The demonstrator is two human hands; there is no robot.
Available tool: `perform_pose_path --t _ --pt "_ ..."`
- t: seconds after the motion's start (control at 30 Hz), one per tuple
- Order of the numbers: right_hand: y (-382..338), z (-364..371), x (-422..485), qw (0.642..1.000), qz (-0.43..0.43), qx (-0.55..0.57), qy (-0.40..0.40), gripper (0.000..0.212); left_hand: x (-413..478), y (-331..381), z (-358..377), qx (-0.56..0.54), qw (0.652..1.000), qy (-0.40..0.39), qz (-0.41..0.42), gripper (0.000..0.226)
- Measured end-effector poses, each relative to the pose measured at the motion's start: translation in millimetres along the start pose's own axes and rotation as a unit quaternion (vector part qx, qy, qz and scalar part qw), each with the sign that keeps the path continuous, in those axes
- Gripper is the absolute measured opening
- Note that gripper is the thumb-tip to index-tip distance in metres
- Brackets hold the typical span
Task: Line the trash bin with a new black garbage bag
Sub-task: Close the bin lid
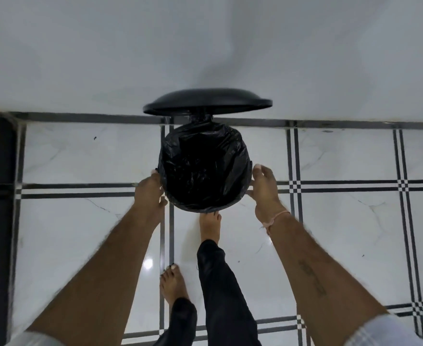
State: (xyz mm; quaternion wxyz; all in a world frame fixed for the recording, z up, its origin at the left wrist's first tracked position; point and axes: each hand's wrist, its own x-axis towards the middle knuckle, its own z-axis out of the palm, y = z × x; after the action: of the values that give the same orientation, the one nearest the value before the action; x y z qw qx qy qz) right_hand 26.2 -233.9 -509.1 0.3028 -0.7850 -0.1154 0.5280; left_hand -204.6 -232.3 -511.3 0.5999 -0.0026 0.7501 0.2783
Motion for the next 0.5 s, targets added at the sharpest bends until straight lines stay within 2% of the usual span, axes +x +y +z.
perform_pose_path --t 0.2,0.3,0.4,0.5 --pt "-89.3 1.4 -35.9 0.983 -0.18 0.017 0.04 0.065 -63.0 77.1 5.6 -0.022 0.984 0.027 0.174 0.06" --pt "-132.3 2.6 -37.3 0.962 -0.262 -0.081 -0.002 0.07 -77.2 112.1 17.2 0.044 0.962 -0.02 0.268 0.062" --pt "-152.2 3.6 -37.5 0.941 -0.264 -0.201 -0.074 0.065 -77.6 122.8 27.5 0.168 0.937 -0.069 0.298 0.065" --pt "-136.3 3.2 -43.7 0.909 -0.294 -0.29 -0.05 0.053 -77.2 97.2 23.5 0.232 0.911 -0.048 0.337 0.065"
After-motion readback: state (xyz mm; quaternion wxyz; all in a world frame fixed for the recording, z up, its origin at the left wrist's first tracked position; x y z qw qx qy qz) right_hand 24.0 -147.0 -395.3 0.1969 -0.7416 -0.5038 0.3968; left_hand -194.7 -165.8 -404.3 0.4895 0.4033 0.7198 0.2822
